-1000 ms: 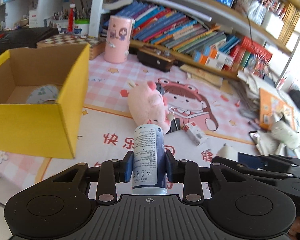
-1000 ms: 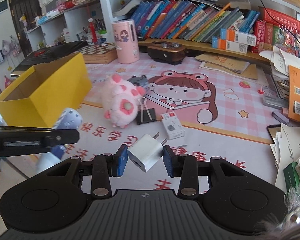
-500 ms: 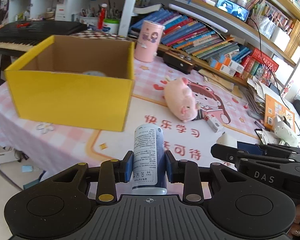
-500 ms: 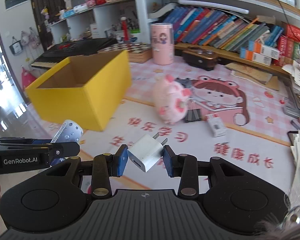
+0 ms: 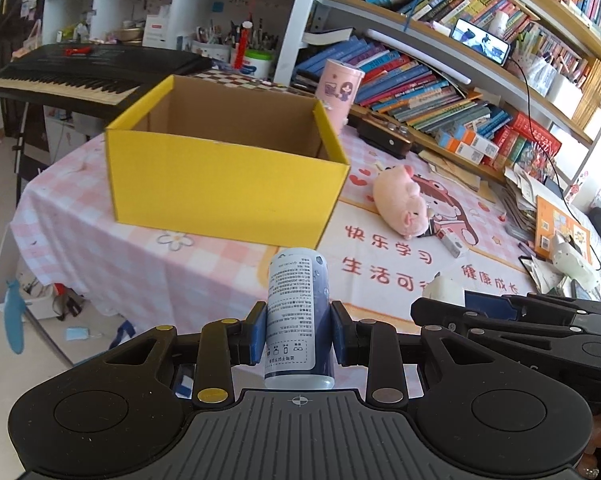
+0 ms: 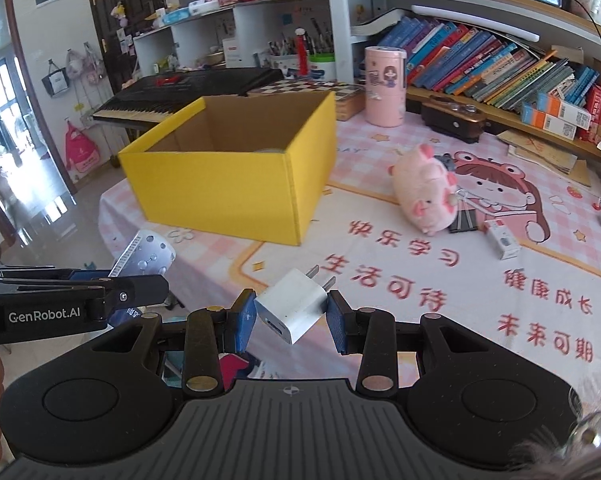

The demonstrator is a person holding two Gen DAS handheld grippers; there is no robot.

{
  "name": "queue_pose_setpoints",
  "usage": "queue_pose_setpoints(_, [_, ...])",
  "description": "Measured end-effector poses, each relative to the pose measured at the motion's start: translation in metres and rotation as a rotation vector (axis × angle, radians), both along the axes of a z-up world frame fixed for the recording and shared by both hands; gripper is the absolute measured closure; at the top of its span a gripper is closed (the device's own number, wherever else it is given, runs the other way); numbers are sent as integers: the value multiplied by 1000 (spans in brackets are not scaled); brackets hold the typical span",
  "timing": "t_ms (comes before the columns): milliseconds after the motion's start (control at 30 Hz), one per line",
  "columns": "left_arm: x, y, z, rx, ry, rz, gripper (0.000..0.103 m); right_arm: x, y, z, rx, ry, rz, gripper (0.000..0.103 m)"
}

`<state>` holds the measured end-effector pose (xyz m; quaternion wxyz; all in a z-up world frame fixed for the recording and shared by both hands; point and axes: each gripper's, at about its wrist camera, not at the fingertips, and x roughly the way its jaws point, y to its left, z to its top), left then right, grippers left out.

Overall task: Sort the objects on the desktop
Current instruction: 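Lift and carry plug with right tool while left tool carries spray bottle toward yellow box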

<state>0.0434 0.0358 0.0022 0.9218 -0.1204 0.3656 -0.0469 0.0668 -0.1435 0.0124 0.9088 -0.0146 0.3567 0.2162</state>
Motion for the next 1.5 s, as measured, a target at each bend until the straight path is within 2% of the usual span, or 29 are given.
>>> queue_pose_setpoints(767, [-59,65,-6,-22,11,-16,72,-67,69,-11,1,49,1,67])
queue_pose_setpoints(1500, [-80,94,-5,-52,-14,42,72,-82,100,-10,-26,36,72,67])
